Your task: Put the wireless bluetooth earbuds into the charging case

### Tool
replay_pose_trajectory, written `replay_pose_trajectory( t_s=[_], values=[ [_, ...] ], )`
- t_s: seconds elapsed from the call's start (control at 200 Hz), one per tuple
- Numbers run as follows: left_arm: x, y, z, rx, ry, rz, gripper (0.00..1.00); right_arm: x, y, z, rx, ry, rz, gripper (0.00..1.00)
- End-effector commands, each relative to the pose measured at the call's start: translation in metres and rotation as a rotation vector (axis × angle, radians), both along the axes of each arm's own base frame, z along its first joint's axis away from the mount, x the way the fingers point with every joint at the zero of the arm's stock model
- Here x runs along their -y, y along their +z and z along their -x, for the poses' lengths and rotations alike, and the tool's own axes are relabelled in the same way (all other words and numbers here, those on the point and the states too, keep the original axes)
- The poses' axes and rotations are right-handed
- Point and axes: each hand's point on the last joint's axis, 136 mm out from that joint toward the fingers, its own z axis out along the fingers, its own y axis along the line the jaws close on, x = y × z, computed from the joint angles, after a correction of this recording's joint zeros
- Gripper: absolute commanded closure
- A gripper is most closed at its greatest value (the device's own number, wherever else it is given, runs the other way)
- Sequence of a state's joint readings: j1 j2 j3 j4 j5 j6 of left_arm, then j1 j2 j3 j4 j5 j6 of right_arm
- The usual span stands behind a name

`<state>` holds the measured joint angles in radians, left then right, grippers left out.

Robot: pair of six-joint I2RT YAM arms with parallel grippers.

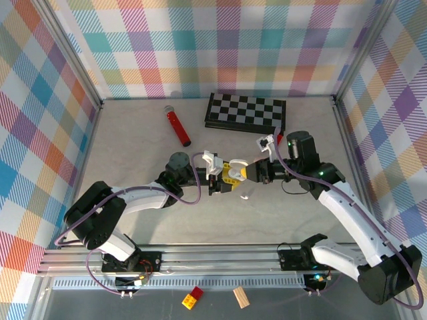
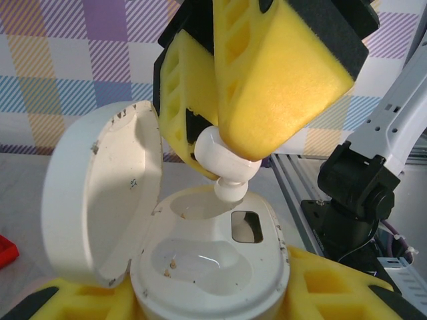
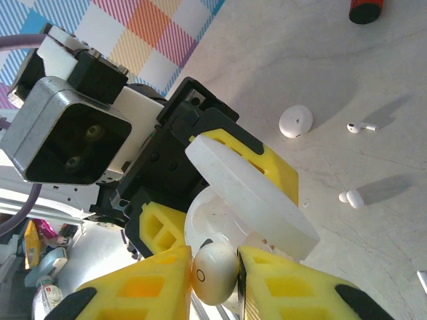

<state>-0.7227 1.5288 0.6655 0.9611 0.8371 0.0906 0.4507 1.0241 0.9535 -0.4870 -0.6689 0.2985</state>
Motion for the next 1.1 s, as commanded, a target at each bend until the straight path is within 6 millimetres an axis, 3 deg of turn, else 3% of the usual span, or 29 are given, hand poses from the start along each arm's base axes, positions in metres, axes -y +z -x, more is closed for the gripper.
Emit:
replay_pose_trajectory(
  t_s=[0.0,0.255,0.685,0.965,1.095],
  values=[
    [0.004,0.016,0.008,0.044,-0.041,0.041,0.63,0.001,-0.006,-0.001,0.019,0.002,0.015,0.76],
    [0.005,0.018,0.008,0.046,-0.043,0.045,0.63,0.004,-0.010,-0.002,0.010,-0.011,0.040,0.75],
    [0.005,0.014,0.008,0.042,-0.042,0.037,0.63,0.007,0.008,0.001,0.063,-0.025,0.019,0.50],
    [0.004,0.013,0.005,0.050,-0.028,0.035,0.63,0.011,0.028,0.013,0.146,-0.013,-0.028,0.43],
    [-0.002,0.011,-0.001,0.044,0.002,0.026,0.63,0.021,0.031,0.013,0.222,-0.076,-0.027,0.41]
  ],
)
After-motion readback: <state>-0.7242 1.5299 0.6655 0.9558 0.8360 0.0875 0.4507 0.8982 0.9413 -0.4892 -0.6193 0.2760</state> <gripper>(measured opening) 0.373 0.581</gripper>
